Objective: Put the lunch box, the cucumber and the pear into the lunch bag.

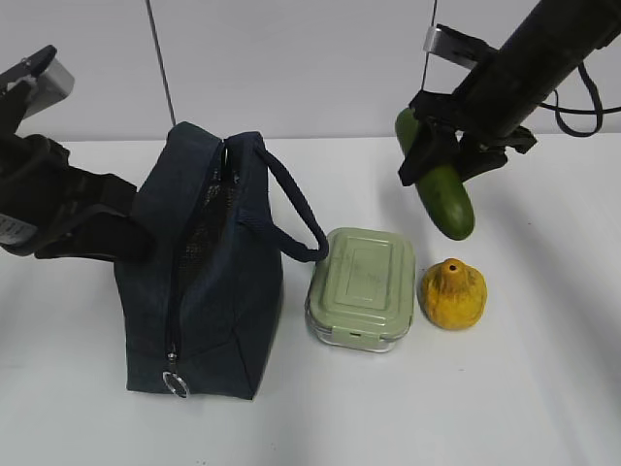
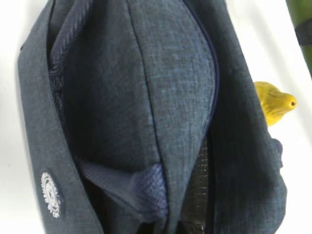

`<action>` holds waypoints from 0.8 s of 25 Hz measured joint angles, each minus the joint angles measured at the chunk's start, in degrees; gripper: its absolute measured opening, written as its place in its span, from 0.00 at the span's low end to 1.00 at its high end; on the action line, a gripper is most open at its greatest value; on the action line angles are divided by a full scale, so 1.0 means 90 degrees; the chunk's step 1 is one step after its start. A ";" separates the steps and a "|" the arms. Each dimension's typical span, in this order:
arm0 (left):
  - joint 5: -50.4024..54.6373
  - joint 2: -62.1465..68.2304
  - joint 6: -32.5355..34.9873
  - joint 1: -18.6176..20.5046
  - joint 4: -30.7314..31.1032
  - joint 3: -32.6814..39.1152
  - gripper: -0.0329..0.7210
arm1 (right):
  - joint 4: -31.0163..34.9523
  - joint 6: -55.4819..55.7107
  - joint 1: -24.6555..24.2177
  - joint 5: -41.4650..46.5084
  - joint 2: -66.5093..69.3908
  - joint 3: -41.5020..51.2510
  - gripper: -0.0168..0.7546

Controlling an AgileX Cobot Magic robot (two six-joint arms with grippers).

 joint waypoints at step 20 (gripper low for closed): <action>-0.0111 0.0000 0.0000 0.0000 -0.0027 0.0000 0.05 | 0.3899 -0.1045 0.1828 0.0041 -0.0120 -0.0014 0.51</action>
